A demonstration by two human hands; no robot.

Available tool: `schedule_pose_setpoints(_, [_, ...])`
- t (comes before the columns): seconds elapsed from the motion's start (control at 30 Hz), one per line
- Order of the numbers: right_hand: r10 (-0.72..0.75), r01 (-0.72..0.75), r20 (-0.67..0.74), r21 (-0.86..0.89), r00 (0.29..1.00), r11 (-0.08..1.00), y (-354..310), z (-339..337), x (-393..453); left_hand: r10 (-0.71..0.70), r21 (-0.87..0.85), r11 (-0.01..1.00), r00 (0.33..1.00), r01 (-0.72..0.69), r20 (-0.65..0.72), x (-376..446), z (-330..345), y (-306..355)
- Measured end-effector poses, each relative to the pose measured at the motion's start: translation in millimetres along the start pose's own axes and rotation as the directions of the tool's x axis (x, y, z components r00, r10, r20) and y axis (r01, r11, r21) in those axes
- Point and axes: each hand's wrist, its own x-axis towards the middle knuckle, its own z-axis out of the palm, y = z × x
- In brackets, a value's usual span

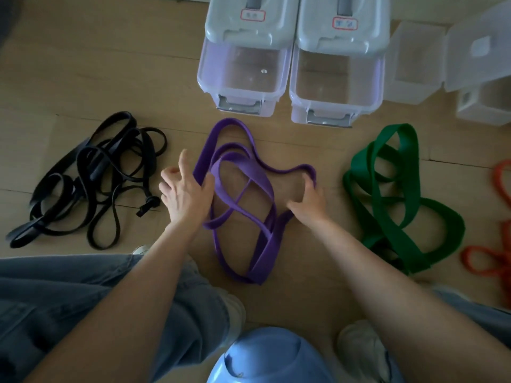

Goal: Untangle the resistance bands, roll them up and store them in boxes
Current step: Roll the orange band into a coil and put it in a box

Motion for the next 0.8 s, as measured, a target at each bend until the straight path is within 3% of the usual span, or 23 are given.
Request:
schedule_pose_setpoints(0.1, [-0.077, 0.074, 0.019, 0.114, 0.997, 0.991, -3.4, 14.8, 0.7, -0.240, -0.054, 0.962, 0.924, 0.268, 0.299, 21.9, 19.8, -2.5])
schedule_pose_setpoints(0.17, [-0.145, 0.117, 0.063, 0.324, 0.987, 0.939, -10.9, 20.2, 0.4, -0.229, -0.135, 0.949, 0.916, 0.286, 0.328, 26.2, 30.0, -7.0])
schedule_pose_setpoints(0.23, [-0.269, 0.186, 0.143, 0.427, 0.952, 0.885, -22.5, 26.1, -2.8, -0.069, -0.284, 0.946, 0.952, 0.158, 0.299, 21.1, 38.7, -6.9])
schedule_pose_setpoints(0.33, [-0.411, 0.342, 0.101, 0.396, 0.906, 0.852, -34.0, 40.0, -10.2, 0.210, -0.292, 0.951, 0.903, -0.100, 0.374, -4.6, 48.9, 1.4])
schedule_pose_setpoints(0.4, [-0.346, 0.340, -0.041, 0.322, 0.937, 0.883, -22.4, 39.5, -14.4, 0.278, -0.281, 0.944, 0.873, -0.171, 0.401, -15.3, 52.7, -0.1])
schedule_pose_setpoints(0.47, [-0.281, 0.279, -0.025, 0.244, 0.959, 0.929, -1.1, 32.9, -18.1, 0.317, -0.246, 0.942, 0.848, -0.229, 0.425, -17.9, 51.6, -4.9])
schedule_pose_setpoints(0.57, [-0.271, 0.229, 0.128, 0.273, 0.954, 0.934, 11.4, 25.7, -23.3, 0.258, -0.280, 0.948, 0.882, -0.152, 0.395, -17.8, 43.8, -5.6])
schedule_pose_setpoints(0.67, [-0.248, 0.212, 0.111, 0.265, 0.962, 0.941, 4.3, 19.2, -24.5, 0.050, -0.278, 0.960, 0.955, 0.034, 0.292, -24.5, 33.4, 0.7])
schedule_pose_setpoints(0.8, [-0.234, 0.213, 0.084, 0.208, 0.969, 0.955, -0.8, 12.0, -27.8, -0.129, -0.168, 0.969, 0.949, 0.183, 0.287, -38.8, 17.1, 9.3])
